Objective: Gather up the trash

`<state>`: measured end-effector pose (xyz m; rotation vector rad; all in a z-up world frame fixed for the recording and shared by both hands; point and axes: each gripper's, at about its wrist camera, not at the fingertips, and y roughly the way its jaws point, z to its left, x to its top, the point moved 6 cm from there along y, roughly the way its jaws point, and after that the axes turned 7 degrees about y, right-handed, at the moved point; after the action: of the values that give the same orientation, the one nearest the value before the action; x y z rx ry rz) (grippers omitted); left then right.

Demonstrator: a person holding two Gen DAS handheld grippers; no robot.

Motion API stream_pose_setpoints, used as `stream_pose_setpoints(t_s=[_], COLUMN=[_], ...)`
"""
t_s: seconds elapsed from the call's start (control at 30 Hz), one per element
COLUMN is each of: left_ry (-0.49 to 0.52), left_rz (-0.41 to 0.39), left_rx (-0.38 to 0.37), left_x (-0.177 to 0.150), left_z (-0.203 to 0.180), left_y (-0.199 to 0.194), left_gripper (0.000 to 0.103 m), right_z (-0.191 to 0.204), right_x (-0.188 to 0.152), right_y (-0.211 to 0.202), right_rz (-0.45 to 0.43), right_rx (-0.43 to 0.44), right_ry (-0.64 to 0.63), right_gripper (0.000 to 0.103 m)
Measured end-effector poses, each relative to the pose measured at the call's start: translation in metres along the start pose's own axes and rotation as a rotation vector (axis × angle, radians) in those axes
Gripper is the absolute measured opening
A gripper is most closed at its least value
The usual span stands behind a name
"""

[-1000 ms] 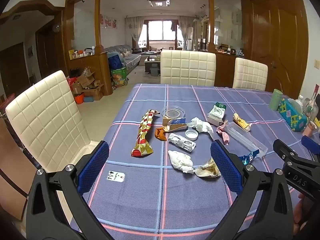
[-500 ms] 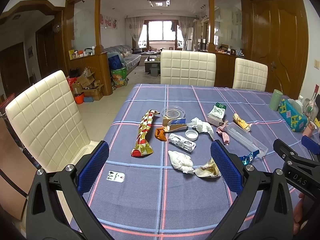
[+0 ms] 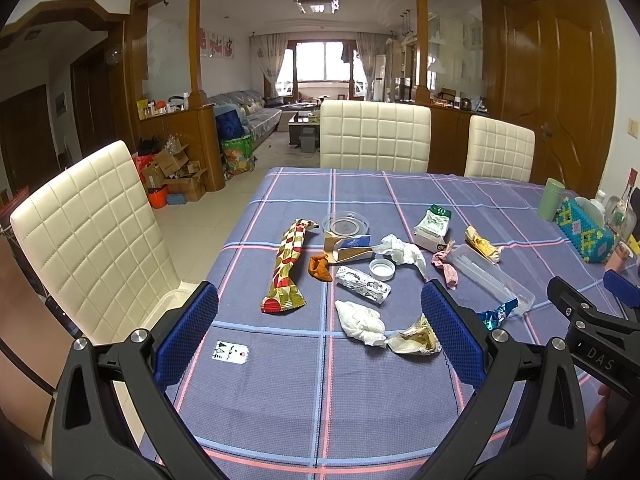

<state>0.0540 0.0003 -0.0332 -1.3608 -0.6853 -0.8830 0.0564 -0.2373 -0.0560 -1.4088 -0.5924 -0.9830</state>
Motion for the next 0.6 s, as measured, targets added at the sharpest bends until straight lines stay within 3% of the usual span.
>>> stream_pose_setpoints(t_s=[0.6], left_ry=[0.004], left_rz=[0.001], left_rx=[-0.001], left_x=[-0.0023], left_z=[-0.0078], left_y=[-0.0027], left_gripper=[0.100], right_z=[-0.0008], right_x=[0.0007], right_y=[-0.0002], right_rz=[0.000], right_rx=[0.002], right_ry=[-0.002], right_gripper=[0.097])
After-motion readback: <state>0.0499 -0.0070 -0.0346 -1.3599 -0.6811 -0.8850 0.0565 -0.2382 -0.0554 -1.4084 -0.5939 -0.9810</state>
